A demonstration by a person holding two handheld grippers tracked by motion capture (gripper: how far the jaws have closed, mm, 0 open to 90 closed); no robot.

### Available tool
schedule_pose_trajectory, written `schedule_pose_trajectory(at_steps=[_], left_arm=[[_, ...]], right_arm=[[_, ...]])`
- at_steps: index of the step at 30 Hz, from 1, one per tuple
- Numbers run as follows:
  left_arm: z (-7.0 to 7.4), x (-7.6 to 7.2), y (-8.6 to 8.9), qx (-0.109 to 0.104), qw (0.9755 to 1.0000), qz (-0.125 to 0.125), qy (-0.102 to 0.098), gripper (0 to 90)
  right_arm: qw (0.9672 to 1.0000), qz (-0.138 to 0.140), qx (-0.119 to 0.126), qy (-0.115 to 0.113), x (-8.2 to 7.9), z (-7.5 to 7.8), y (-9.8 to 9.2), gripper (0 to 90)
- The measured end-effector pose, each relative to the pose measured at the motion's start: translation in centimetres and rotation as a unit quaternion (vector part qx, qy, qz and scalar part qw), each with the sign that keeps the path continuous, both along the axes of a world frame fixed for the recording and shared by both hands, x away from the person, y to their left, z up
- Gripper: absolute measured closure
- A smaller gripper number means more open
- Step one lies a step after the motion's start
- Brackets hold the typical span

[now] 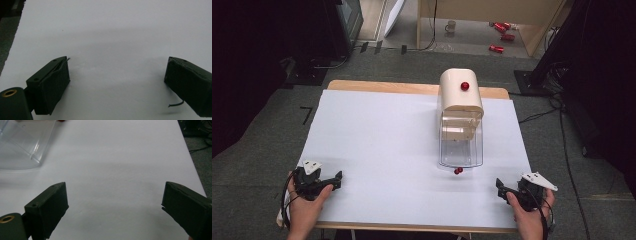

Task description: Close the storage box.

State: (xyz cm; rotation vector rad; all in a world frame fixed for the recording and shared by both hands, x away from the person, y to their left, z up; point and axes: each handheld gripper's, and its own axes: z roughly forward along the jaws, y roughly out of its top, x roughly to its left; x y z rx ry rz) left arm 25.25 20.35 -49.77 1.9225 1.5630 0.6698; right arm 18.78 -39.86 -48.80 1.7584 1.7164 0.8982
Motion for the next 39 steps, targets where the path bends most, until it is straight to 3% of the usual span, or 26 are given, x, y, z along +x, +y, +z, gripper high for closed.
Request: schedule_pose_trajectory(at_steps=[13,27,34,39], left_arm=[[0.0,0.0,0.0,0.000,1.0000,0.000,0.000,6.1],[0.0,0.0,0.0,0.000,1.0000,0.000,-0.001,6.1],[0.0,0.0,0.0,0.000,1.0000,0.000,-0.001,6.1],[0.0,0.0,0.0,0.000,1.0000,0.000,-0.001,6.1]], right_arm=[[1.0000,0.005,0.002,-0.003,-0.2,1.1,2.0,6.4],[0.9987,0.036,0.032,-0.018,-0.1,2.2,5.4,8.0],[0.9970,0.054,0.045,-0.032,-0.1,2.8,7.4,13.2],[0.9960,0.075,0.038,-0.032,0.0,2.9,9.2,15.6]])
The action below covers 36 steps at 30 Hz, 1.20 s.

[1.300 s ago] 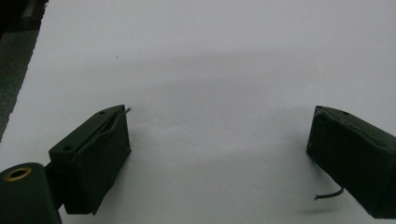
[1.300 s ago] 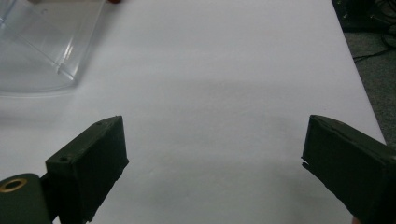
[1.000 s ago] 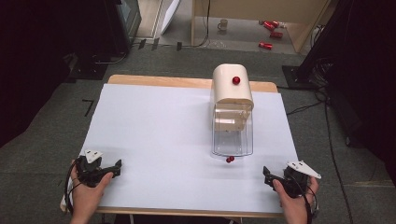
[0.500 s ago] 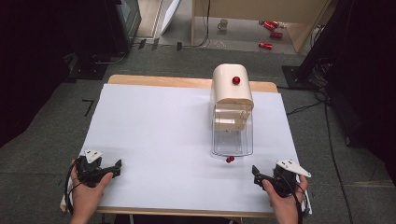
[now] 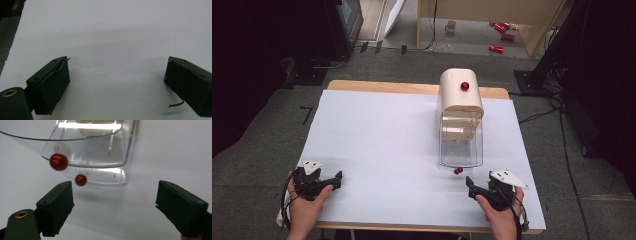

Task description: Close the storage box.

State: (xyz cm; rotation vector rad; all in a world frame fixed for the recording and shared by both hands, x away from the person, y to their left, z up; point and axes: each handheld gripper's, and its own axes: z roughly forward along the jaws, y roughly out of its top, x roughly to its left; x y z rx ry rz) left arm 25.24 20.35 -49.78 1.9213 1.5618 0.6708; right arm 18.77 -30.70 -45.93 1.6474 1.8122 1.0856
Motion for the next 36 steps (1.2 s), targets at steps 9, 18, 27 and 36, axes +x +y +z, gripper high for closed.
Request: schedule_pose_trajectory(at_steps=[9,18,27,36], left_arm=[[0.0,0.0,0.0,0.000,1.0000,0.000,0.000,6.1],[0.0,0.0,0.0,0.000,1.0000,0.000,-0.001,6.1],[0.0,0.0,0.0,0.000,1.0000,0.000,-0.001,6.1],[0.0,0.0,0.0,0.000,1.0000,0.000,-0.001,6.1]], right_arm=[[0.9999,0.002,-0.009,-0.013,0.2,0.2,2.2,23.8],[0.9997,0.015,-0.004,-0.019,0.2,0.5,3.8,51.7],[0.9998,0.016,-0.005,-0.005,0.6,0.5,4.4,68.6],[0.9995,0.026,-0.015,-0.008,0.7,0.9,5.0,79.9]])
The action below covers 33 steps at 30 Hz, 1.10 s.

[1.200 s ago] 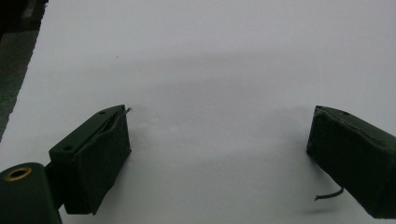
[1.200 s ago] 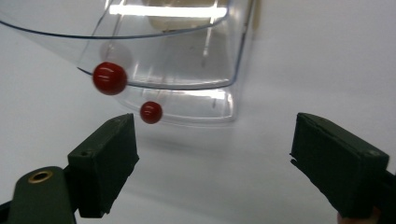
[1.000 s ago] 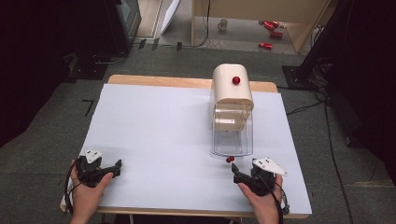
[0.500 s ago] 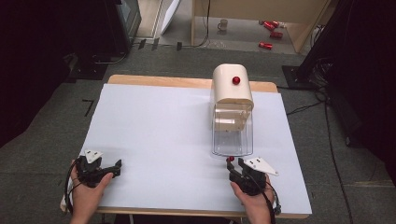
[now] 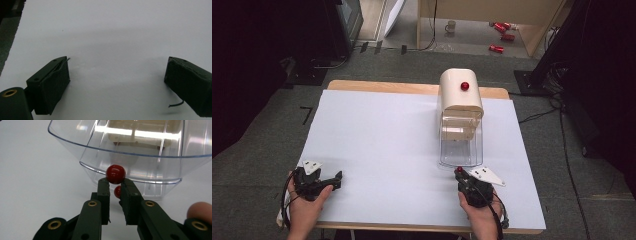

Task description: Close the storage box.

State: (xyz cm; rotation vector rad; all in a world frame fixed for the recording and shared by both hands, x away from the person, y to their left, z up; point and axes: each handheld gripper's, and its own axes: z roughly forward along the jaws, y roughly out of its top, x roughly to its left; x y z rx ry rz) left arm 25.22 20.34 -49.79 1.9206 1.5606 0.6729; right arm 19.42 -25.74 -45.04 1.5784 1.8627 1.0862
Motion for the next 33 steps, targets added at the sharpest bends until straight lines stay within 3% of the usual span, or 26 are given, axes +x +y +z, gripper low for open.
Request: schedule_pose_trajectory(at_steps=[12,20,33], left_arm=[[0.0,0.0,0.0,0.000,1.0000,0.000,0.000,6.1],[0.0,0.0,0.0,0.000,1.0000,0.000,0.000,6.1],[0.0,0.0,0.0,0.000,1.0000,0.000,0.000,6.1]], right_arm=[[0.9996,-0.017,0.002,-0.022,0.8,1.8,-0.1,84.2],[0.9988,-0.023,-0.009,-0.041,2.7,3.6,0.1,85.3],[0.9988,-0.033,0.006,-0.034,5.7,4.1,-0.6,85.2]])
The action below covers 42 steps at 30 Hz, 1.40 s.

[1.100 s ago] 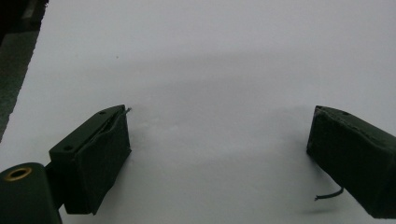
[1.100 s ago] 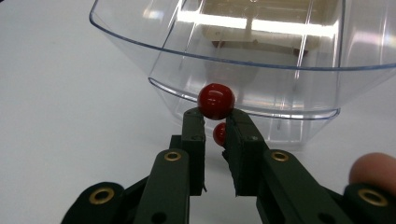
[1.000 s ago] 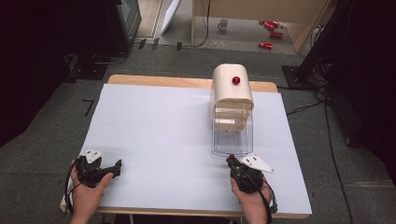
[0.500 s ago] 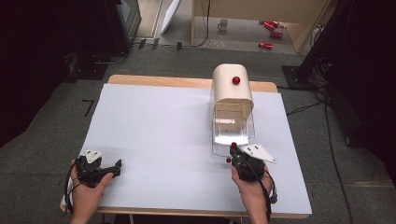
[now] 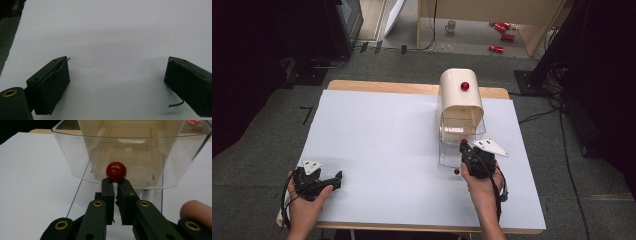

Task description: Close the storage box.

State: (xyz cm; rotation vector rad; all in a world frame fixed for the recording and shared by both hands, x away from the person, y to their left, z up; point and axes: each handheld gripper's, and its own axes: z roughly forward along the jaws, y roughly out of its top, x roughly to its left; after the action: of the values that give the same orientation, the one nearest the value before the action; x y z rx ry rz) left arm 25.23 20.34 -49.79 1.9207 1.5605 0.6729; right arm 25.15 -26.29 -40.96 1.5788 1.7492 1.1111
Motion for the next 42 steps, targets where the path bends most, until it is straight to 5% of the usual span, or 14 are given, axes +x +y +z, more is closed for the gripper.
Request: schedule_pose_trajectory(at_steps=[15,32,37,40,42], left_arm=[[0.0,0.0,0.0,0.000,1.0000,0.000,0.000,6.2],[0.0,0.0,0.0,0.000,1.0000,0.000,0.000,6.2],[0.0,0.0,0.0,0.000,1.0000,0.000,0.000,6.2],[0.0,0.0,0.0,0.000,1.0000,0.000,0.000,6.2],[0.0,0.0,0.0,0.000,1.0000,0.000,0.000,6.2]], right_arm=[[1.0000,-0.006,-0.002,0.005,4.2,0.1,0.4,85.1],[1.0000,-0.002,-0.004,0.004,5.8,0.0,0.7,84.3],[0.9997,0.022,0.005,0.008,5.6,-0.1,0.7,67.8],[0.9993,0.031,0.014,0.018,5.0,-0.3,0.6,49.8],[0.9994,0.020,0.011,0.024,4.6,-0.6,0.4,29.5]])
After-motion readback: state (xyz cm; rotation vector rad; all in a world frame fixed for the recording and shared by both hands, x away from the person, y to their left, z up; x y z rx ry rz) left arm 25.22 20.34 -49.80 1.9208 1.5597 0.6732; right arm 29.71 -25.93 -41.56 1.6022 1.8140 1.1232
